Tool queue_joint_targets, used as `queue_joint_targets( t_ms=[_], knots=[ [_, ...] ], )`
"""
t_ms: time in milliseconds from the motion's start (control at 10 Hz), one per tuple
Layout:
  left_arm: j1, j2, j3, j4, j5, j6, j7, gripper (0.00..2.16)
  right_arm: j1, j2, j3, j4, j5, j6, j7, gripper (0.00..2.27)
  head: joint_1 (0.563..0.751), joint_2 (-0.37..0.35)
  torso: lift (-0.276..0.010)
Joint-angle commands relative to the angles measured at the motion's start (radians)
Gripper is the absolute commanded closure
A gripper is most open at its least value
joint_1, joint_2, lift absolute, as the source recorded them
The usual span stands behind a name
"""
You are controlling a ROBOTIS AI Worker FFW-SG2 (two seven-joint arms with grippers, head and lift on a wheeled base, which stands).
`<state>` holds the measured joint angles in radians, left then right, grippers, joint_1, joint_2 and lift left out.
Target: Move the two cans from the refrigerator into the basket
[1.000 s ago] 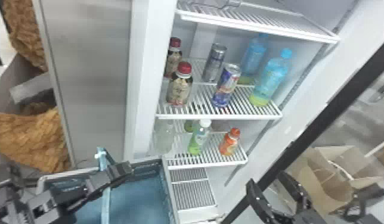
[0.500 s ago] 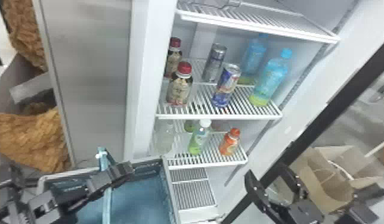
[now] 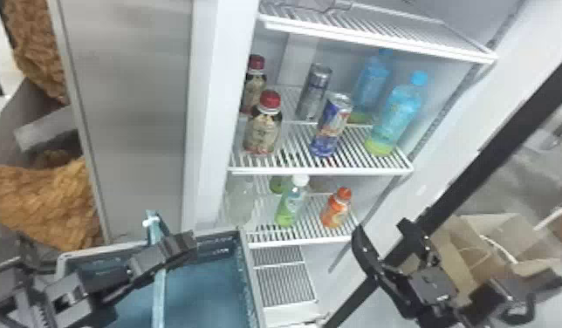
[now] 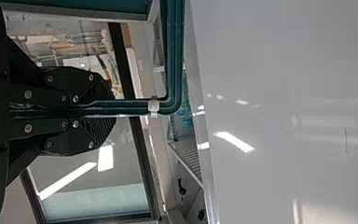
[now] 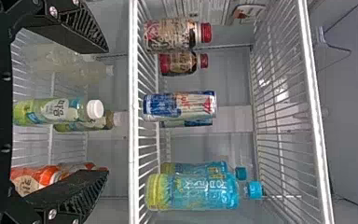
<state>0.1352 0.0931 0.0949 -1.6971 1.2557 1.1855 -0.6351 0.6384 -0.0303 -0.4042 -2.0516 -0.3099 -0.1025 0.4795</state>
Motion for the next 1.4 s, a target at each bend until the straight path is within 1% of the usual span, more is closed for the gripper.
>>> queue_joint_targets(
  t_ms=[0,600,800,1300],
  knots=[
    [-0.003,0.001,0.003,0.0,0.001,-0.005,0.0,1.19,-0.047,-0.008,0.005,0.033,-0.001,0.002,-0.001,0.12,0.695,-0.35,-0.031],
    [-0.017,-0.003,-0.011,0.0,0.015,-0.015,0.008,1.19,-0.204,-0.01,0.043,0.124,-0.001,0.002,-0.025,0.13,0.695,-0.35,-0.031],
    [-0.015,0.002,-0.013,0.002,0.015,-0.015,0.009,1.19,-0.251,-0.011,0.061,0.143,0.001,0.002,-0.05,0.13,0.695,-0.35,-0.031],
    [-0.017,0.007,-0.029,0.012,0.029,-0.017,0.012,1.19,-0.386,-0.034,0.077,0.232,0.001,0.034,-0.082,0.13,0.695,-0.35,-0.031]
  ],
)
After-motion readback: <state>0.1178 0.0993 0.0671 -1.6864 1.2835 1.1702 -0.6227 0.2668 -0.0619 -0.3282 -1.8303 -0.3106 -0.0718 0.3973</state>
